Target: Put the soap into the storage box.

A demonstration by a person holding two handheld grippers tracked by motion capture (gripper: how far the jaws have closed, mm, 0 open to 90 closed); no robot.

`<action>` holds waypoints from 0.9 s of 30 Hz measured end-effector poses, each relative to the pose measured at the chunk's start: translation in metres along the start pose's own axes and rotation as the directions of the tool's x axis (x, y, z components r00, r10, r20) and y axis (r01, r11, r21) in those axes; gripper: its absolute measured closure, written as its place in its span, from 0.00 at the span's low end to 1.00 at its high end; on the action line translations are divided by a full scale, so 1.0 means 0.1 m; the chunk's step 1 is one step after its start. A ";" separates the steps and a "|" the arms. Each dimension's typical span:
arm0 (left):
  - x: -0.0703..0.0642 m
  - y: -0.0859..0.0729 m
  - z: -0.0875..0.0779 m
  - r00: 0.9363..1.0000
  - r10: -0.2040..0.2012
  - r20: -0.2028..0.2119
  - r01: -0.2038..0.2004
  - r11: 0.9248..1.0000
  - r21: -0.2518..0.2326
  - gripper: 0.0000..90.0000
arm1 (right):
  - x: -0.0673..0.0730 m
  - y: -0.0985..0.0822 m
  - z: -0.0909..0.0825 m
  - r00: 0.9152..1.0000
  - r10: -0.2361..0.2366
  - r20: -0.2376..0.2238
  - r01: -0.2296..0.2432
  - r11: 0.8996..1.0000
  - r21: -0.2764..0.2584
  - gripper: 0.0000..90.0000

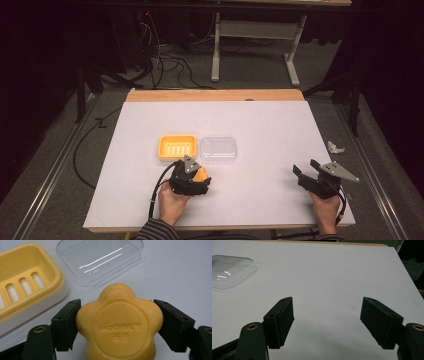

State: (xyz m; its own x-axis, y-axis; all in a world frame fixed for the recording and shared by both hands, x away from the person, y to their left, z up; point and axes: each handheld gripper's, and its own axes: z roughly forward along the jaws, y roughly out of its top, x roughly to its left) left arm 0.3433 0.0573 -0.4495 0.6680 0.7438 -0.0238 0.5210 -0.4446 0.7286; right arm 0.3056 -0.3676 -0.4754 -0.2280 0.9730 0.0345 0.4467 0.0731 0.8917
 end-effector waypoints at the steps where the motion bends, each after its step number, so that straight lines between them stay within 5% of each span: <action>1: 0.00 0.00 0.00 1.000 0.000 0.000 0.000 1.000 0.000 0.29 | 0.01 0.00 0.00 1.000 0.002 0.002 -0.002 1.000 0.004 0.30; 27: 0.22 0.19 -0.27 0.999 -0.037 0.013 0.038 0.998 -0.053 0.29 | 0.01 0.00 0.00 1.000 -0.001 -0.001 0.001 1.000 0.005 0.30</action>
State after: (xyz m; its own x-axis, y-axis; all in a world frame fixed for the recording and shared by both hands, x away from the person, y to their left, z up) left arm 0.3543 0.0787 -0.4178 0.6551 0.7532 -0.0601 0.5173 -0.3891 0.7623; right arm 0.3058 -0.3670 -0.4754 -0.2291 0.9728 0.0339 0.4505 0.0751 0.8896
